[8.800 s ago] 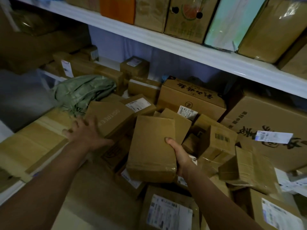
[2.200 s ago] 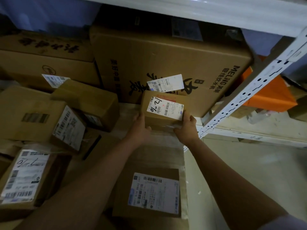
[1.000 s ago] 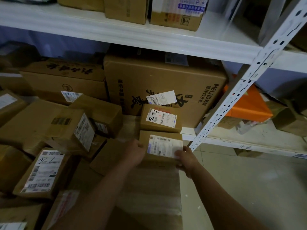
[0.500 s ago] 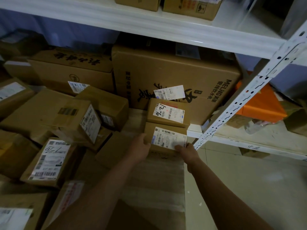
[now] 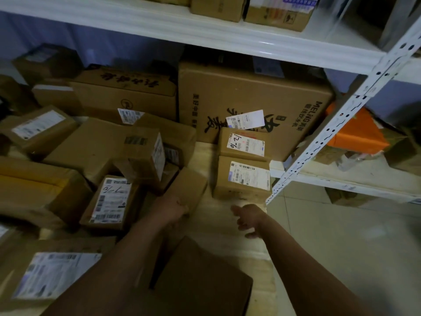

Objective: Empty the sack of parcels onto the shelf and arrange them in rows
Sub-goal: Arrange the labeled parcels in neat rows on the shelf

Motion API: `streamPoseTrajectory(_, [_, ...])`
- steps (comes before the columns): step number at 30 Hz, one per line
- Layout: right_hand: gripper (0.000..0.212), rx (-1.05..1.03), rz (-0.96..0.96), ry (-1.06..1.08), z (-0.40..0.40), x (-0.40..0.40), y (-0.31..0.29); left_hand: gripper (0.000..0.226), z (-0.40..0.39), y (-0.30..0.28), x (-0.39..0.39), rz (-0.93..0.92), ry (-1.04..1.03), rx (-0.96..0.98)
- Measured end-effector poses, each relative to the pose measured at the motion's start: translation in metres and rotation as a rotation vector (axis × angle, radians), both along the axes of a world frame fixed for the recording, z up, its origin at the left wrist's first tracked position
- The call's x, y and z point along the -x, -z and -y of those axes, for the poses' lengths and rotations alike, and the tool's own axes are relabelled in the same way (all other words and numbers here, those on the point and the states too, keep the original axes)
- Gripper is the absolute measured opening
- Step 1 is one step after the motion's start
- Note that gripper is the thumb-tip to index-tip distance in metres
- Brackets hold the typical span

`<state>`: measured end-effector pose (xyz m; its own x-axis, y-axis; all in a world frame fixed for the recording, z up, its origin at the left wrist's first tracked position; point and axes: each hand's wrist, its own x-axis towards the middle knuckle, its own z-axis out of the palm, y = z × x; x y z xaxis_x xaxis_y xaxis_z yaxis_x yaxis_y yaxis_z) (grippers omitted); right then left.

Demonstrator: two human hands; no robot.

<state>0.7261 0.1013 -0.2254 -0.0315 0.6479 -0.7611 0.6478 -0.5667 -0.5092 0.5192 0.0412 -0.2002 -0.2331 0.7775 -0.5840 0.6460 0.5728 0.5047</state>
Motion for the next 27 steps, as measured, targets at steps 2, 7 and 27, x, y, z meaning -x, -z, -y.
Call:
streamPoseTrajectory(2, [0.052, 0.064, 0.08, -0.077, 0.012, 0.0, 0.004, 0.026, 0.01, 0.002, -0.003, -0.027, 0.107, 0.047])
streamPoseTrajectory(7, [0.064, 0.16, 0.295, -0.248, 0.042, -0.008, -0.004, 0.03, 0.025, 0.015, -0.013, -0.025, 0.168, 0.051])
streamPoseTrajectory(27, [0.066, -0.354, 0.267, -0.102, 0.013, -0.033, -0.02, 0.044, 0.028, 0.006, -0.028, 0.388, -0.292, -0.139])
